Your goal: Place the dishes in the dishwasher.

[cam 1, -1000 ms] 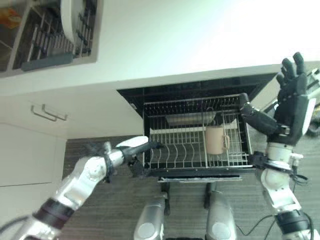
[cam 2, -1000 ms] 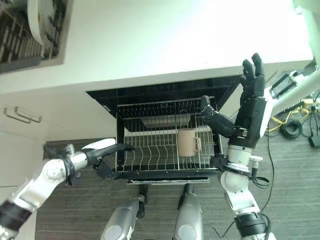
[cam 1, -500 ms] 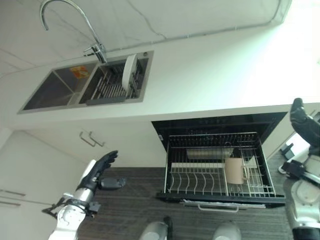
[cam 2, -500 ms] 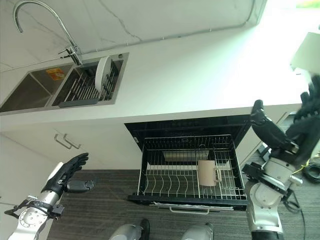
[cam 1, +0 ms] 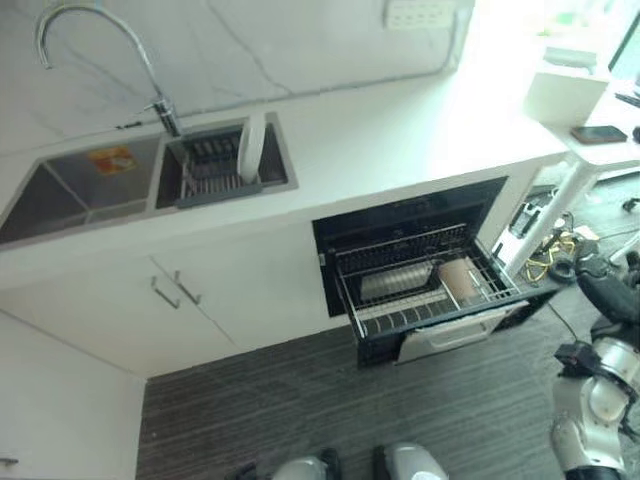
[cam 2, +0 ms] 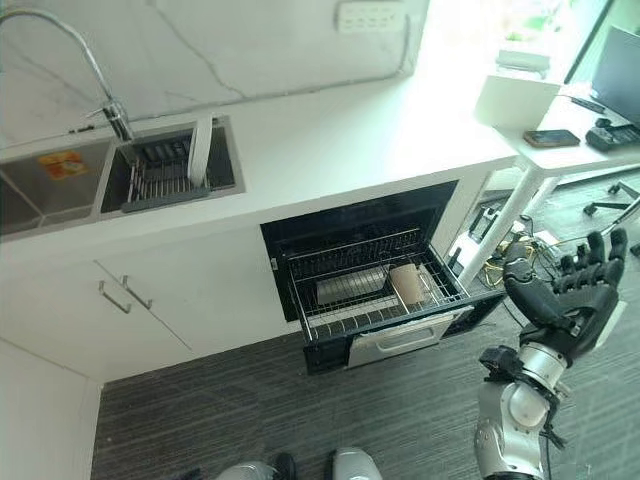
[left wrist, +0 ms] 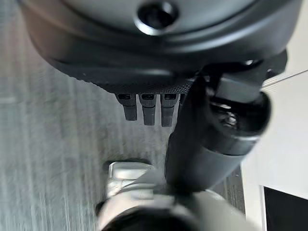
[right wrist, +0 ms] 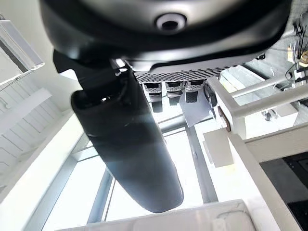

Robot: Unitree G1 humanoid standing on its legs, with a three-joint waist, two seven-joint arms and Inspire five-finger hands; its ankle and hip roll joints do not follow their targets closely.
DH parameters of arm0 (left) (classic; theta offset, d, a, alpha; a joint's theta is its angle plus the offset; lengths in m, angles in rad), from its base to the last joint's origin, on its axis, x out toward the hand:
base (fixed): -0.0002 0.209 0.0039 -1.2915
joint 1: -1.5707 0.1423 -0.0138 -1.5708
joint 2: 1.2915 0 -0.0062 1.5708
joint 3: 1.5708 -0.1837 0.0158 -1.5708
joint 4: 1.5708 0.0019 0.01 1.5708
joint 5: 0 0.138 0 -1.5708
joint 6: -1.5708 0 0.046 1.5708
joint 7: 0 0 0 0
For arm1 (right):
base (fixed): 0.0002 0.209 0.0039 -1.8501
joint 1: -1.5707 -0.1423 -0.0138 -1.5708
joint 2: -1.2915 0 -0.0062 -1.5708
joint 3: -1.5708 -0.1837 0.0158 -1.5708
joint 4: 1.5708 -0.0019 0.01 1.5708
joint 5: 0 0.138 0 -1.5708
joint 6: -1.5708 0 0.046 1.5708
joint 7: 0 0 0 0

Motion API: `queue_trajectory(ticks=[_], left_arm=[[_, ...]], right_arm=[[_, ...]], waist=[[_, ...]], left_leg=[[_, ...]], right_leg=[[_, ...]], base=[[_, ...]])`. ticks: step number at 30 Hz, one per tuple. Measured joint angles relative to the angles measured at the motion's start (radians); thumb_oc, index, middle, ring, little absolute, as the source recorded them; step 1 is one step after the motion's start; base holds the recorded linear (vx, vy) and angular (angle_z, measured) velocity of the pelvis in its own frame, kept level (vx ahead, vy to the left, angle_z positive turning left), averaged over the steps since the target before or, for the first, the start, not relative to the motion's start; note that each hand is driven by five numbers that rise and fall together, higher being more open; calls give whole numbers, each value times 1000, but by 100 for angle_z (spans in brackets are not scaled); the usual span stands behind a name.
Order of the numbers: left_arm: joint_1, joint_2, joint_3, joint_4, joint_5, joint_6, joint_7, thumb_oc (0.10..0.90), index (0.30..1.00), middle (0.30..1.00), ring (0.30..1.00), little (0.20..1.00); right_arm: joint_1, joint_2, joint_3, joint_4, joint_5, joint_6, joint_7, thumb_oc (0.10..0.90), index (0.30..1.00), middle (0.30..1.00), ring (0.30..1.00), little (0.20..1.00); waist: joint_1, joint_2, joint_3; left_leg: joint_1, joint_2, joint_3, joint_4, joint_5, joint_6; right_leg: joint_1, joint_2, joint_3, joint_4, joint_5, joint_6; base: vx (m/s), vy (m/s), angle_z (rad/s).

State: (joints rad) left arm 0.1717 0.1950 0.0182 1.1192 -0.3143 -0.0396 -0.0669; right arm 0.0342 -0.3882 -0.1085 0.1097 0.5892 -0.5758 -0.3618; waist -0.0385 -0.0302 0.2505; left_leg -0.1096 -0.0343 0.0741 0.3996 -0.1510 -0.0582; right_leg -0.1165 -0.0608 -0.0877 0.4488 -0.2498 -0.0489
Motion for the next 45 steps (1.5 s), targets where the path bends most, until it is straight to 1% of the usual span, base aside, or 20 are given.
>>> queue_trajectory(ticks=[3, 7, 8, 9, 11, 15, 21, 25, 27, 30, 32, 34, 37, 38, 39, 40, 41, 42, 43, 45], left_arm=[[-28, -2, 26, -1, -37, 18, 24, 800, 900, 900, 900, 900], [-71, -21, 23, 14, -34, 31, 58, 800, 900, 900, 900, 900], [-68, -21, 15, 14, -33, 40, 62, 800, 900, 900, 900, 900], [-52, -21, 2, 14, -33, 42, 64, 800, 900, 900, 900, 900], [-40, -22, -3, 18, -33, 42, 86, 800, 900, 900, 900, 900], [-54, -8, -20, -2, -32, 35, 106, 800, 900, 900, 900, 900], [-75, 24, -34, -27, 14, 38, 105, 800, 900, 900, 900, 900], [-66, 28, -55, -18, 54, 42, 111, 800, 900, 900, 900, 900], [-66, 30, -53, -21, 54, 47, 127, 800, 900, 900, 900, 900], [-64, 19, -51, -1, 53, 56, 128, 800, 900, 900, 900, 900], [-39, 14, -55, -7, 45, 54, 145, 800, 900, 900, 900, 900], [-8, 14, -54, -33, 43, 53, 152, 800, 900, 900, 900, 900], [3, 7, -55, -22, 43, 54, 171, 800, 900, 900, 900, 900], [10, 0, -53, -23, 36, 44, 183, 800, 900, 900, 900, 900], [-4, -7, -54, -30, 13, 37, 188, 800, 900, 900, 900, 900], [-3, -8, -53, -30, 5, 40, 186, 800, 900, 900, 900, 900], [1, -18, -51, -31, 7, 43, 190, 800, 900, 900, 900, 900], [2, -26, -53, -29, 7, 56, 189, 800, 900, 900, 900, 900], [1, -28, -53, -29, 7, 61, 189, 800, 900, 900, 900, 900], [0, -41, -39, -22, 8, 61, 191, 800, 900, 900, 900, 900]], right_arm=[[-13, -3, 47, -40, -46, 39, 48, 800, 900, 900, 900, 900], [-53, -52, 86, -74, -97, 65, 53, 800, 900, 900, 900, 900], [-52, -62, 86, -74, -97, 82, 51, 800, 900, 900, 900, 900], [-51, -66, 85, -81, -97, 82, 47, 800, 900, 900, 900, 900], [-26, -37, 88, -82, -95, 87, 32, 800, 900, 900, 900, 900], [-8, -9, 125, -85, -96, 96, 26, 800, 900, 900, 900, 900], [-26, 8, 138, -110, -99, 102, -10, 800, 900, 900, 900, 900], [-35, 36, 144, -111, -117, 105, -31, 800, 900, 900, 900, 900], [-35, 31, 156, -114, -119, 105, -27, 800, 900, 900, 900, 900], [-32, 13, 156, -114, -119, 105, -19, 800, 900, 900, 900, 900], [-28, -2, 153, -100, -111, 101, -10, 800, 900, 900, 900, 900], [-23, -5, 154, -102, -106, 100, -9, 800, 900, 900, 900, 900], [-17, -19, 156, -107, -106, 100, -6, 800, 900, 900, 900, 900], [-16, -19, 157, -97, -106, 96, -8, 800, 900, 900, 900, 900], [-18, -18, 153, -68, -107, 91, -9, 800, 900, 900, 900, 900], [-16, -16, 154, -57, -107, 92, -9, 800, 900, 900, 900, 900], [-12, -7, 154, -57, -118, 93, -11, 800, 900, 900, 900, 900], [-13, -2, 155, -58, -128, 93, -13, 800, 900, 900, 900, 900], [-15, -4, 154, -59, -135, 92, -18, 800, 900, 900, 900, 900], [-25, -12, 152, -58, -139, 92, -31, 800, 900, 900, 900, 900]], waist=[[23, 5, 20], [47, 75, 50], [48, 77, 48], [45, 89, 42], [66, 68, 43], [85, 50, 41], [115, 21, 40], [99, 22, 41], [91, 20, 40], [69, 21, 42], [45, 19, 43], [46, 23, 39], [48, 20, 39], [62, 4, 49], [74, -11, 59], [84, -6, 59], [96, 5, 62], [94, 11, 67], [93, 29, 71], [97, 58, 82]], left_leg=[[-66, 74, -51, -20, 2, 7], [-115, 184, -46, -61, 37, -18], [-97, 184, -14, -65, 37, -8], [-29, 151, -12, -127, 68, -4], [-1, 86, -20, -138, 101, 21], [-1, 39, 3, -103, 49, 85], [8, 29, 20, -106, 24, 127], [2, 38, 39, -70, -13, 164], [-14, 40, 60, -74, -12, 168], [-17, 26, 80, -81, -13, 174], [-17, 4, 83, -71, -21, 171], [-7, 2, 81, -77, -25, 163], [47, -14, 62, -134, 2, 131], [26, -23, 40, -34, 28, 70], [-95, -14, 16, 176, 60, 27], [-138, 3, 12, 235, 63, 28], [-151, 29, 8, 171, 54, 36], [-129, 53, 10, -28, 74, 35], [-119, 70, -6, -139, 98, 25], [-157, 117, -60, -160, 134, -8]], right_leg=[[9, 2, -3, -20, 6, 3], [15, -5, -3, -26, 12, 18], [26, -33, -2, -26, 11, 22], [32, -62, 11, -31, 18, 69], [56, -113, 29, -56, 32, 122], [91, -160, -7, -114, 119, 116], [115, -169, -22, -168, 226, 128], [12, -177, -43, 5, 252, 141], [-67, -117, -59, 90, 154, 135], [-95, 13, -67, -91, 94, 119], [-126, 13, -56, -89, 114, 86], [-118, 8, -67, -68, 110, 66], [-91, 10, -64, -98, 163, 17], [-77, 9, -52, -78, 124, -13], [-55, 2, -52, -81, 116, -27], [-41, 9, -57, -92, 114, -33], [-19, 17, -67, -111, 112, -28], [7, 25, -84, -136, 110, -26], [28, 31, -85, -138, 105, -29], [47, 66, -83, -140, 92, -5]], base=[[202, 302, -1], [177, 310, 3], [287, 352, -5], [264, 294, -11], [211, 205, -32], [147, 174, -14], [96, 146, -3], [61, 72, -24], [107, -95, -29], [131, -192, -20], [135, -222, 12], [122, -160, 6], [149, -150, 14], [183, -98, 33], [243, 41, 24], [213, 114, 11], [235, 185, 0], [278, 254, 7], [337, 305, 13], [260, 227, -1]])
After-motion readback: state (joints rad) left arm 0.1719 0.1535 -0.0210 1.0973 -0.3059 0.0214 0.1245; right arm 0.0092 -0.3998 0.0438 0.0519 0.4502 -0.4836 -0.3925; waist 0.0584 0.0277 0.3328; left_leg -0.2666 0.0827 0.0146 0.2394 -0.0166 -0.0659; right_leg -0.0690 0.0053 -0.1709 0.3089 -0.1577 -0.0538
